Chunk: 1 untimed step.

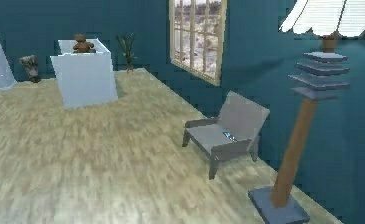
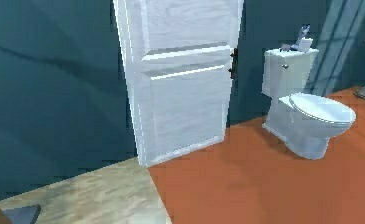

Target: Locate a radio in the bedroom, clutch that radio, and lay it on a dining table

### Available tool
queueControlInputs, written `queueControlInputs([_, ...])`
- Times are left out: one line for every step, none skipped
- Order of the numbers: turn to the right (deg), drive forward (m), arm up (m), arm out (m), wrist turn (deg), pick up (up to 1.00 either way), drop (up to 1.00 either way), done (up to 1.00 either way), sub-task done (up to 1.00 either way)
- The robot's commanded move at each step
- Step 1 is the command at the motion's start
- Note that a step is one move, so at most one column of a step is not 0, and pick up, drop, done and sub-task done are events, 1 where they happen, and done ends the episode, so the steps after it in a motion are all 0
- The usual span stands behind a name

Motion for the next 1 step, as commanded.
queueControlInputs([-45.0, 0.0, 0.0, 0.0, 0.0, 0.0, 0.0, 0.0, 0.0])
